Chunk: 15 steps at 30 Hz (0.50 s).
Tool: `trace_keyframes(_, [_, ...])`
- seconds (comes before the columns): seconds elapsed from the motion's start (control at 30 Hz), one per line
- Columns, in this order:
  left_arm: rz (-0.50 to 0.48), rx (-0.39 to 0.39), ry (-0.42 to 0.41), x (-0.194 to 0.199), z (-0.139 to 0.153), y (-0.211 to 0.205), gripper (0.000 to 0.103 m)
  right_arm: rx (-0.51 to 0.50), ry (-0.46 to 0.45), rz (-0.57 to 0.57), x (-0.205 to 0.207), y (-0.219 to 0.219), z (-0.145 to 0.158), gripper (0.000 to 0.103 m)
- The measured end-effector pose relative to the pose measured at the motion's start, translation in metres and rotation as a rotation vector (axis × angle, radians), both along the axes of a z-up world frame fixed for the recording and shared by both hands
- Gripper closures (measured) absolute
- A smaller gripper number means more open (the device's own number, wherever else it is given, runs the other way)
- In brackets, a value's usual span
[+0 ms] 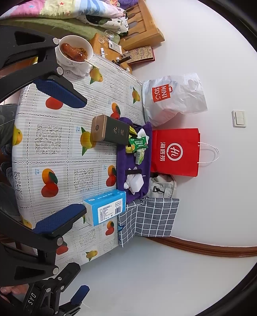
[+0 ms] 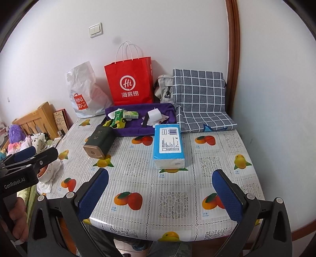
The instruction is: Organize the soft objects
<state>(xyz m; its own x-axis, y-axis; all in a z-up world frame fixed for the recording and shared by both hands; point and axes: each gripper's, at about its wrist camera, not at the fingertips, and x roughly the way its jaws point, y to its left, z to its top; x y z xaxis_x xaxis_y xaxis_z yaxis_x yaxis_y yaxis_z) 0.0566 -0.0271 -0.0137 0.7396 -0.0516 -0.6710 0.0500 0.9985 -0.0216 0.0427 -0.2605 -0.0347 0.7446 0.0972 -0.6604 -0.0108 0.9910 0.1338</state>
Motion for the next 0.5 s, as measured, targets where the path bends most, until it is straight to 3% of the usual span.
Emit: trace_keyframes(0.5, [0.000,0.002,-0.004,-0.0002,-0.0008,-0.0016,0.005,0.004,0.001,0.007,0.0018,0.0004,0.0030,0.000])
